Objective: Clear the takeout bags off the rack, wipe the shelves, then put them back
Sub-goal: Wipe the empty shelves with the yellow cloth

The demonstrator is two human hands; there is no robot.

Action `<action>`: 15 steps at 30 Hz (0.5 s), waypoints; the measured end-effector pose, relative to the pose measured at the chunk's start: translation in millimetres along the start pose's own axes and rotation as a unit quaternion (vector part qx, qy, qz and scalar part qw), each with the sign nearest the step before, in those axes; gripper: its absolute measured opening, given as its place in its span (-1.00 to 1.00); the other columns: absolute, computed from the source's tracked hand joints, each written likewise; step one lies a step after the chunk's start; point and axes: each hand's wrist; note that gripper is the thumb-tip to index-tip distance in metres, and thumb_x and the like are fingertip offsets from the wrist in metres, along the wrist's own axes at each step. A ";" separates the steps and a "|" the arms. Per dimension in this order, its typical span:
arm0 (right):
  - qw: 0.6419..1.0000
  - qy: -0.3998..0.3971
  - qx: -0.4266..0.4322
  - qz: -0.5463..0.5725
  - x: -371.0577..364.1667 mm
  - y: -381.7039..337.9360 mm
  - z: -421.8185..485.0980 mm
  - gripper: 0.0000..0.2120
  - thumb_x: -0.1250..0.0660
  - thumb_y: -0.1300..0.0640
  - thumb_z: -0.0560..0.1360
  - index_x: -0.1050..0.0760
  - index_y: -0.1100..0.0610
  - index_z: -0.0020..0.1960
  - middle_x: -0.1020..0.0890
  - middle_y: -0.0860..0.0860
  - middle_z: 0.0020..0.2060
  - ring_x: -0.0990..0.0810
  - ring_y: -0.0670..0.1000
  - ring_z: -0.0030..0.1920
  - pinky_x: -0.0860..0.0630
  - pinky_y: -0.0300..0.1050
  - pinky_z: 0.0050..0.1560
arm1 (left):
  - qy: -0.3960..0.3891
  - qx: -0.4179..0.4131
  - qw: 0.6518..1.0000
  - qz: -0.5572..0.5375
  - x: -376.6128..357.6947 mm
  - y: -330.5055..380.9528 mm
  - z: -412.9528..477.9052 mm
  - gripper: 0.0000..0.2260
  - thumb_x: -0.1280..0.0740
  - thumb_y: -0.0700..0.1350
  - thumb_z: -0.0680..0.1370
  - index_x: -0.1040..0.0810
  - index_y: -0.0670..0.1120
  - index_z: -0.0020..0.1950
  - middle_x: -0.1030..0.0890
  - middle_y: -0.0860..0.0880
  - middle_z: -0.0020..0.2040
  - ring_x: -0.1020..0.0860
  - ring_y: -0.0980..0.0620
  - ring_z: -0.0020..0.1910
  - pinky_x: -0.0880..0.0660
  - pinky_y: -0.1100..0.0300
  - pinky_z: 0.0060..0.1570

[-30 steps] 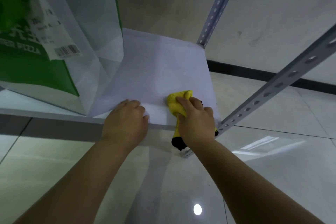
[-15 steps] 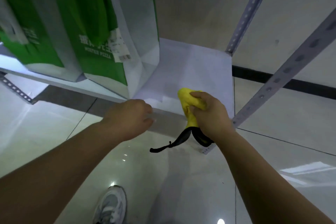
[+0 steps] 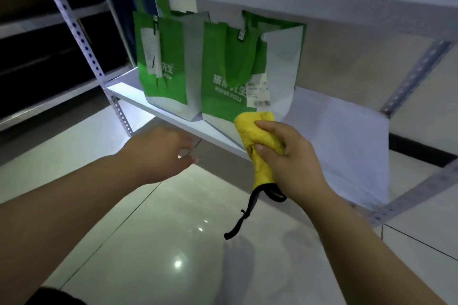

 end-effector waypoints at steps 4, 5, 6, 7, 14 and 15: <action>1.000 -0.005 0.006 -0.022 -48.5 -13.1 17.9 -0.63 -0.34 0.16 0.49 -0.47 -0.12 0.25 -0.43 -0.24 0.12 -0.38 -0.22 0.10 -0.30 -0.32 0.10 | -0.011 0.026 0.999 -0.028 -17.6 -60.4 -0.2 -0.79 -0.26 0.19 0.49 -0.55 0.17 0.06 -0.56 0.20 0.11 -0.50 0.10 -0.02 -0.40 0.20 -0.14; 0.999 -0.003 0.013 -0.030 -64.4 -16.8 23.7 -0.62 -0.34 0.16 0.49 -0.47 -0.12 0.26 -0.42 -0.24 0.12 -0.37 -0.22 0.11 -0.30 -0.30 0.12 | -0.013 0.033 0.999 -0.032 -22.8 -77.8 0.6 -0.79 -0.26 0.19 0.49 -0.55 0.19 0.06 -0.56 0.21 0.10 -0.51 0.09 0.00 -0.41 0.19 -0.13; 0.999 0.003 0.021 -0.037 -81.5 -20.3 30.4 -0.62 -0.34 0.16 0.49 -0.47 -0.12 0.26 -0.41 -0.24 0.12 -0.36 -0.22 0.11 -0.29 -0.28 0.15 | -0.009 0.036 0.999 -0.036 -27.6 -96.0 2.4 -0.79 -0.27 0.19 0.49 -0.54 0.19 0.06 -0.56 0.21 0.09 -0.52 0.09 0.02 -0.41 0.19 -0.13; 0.999 0.010 0.028 -0.044 -99.2 -24.0 37.4 -0.62 -0.35 0.16 0.49 -0.47 -0.10 0.27 -0.41 -0.25 0.12 -0.35 -0.22 0.11 -0.28 -0.27 0.15 | -0.005 0.037 0.999 -0.039 -31.9 -114.7 4.6 -0.79 -0.27 0.19 0.49 -0.54 0.19 0.07 -0.56 0.22 0.07 -0.52 0.09 0.04 -0.41 0.19 -0.13; 0.995 0.060 0.039 -0.072 -230.9 -58.1 90.1 -0.63 -0.37 0.19 0.47 -0.50 -0.07 0.24 -0.43 -0.26 0.08 -0.36 -0.26 0.08 -0.27 -0.29 0.11 | 0.006 0.022 0.998 -0.052 -44.2 -254.0 32.4 -0.77 -0.26 0.18 0.50 -0.55 0.14 0.08 -0.57 0.19 0.07 -0.51 0.09 -0.01 -0.49 0.16 -0.08; 0.994 0.063 0.035 -0.078 -247.6 -63.3 98.1 -0.63 -0.37 0.19 0.47 -0.50 -0.07 0.24 -0.43 -0.25 0.08 -0.37 -0.25 0.09 -0.27 -0.27 0.12 | 0.005 0.019 0.998 -0.056 -43.9 -273.4 38.7 -0.77 -0.26 0.18 0.50 -0.55 0.13 0.08 -0.57 0.17 0.07 -0.50 0.08 -0.03 -0.49 0.16 -0.08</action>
Point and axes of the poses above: each hand's wrist, its own z-axis towards the middle knuckle, its own x-axis out of the back of the hand, y = z × x
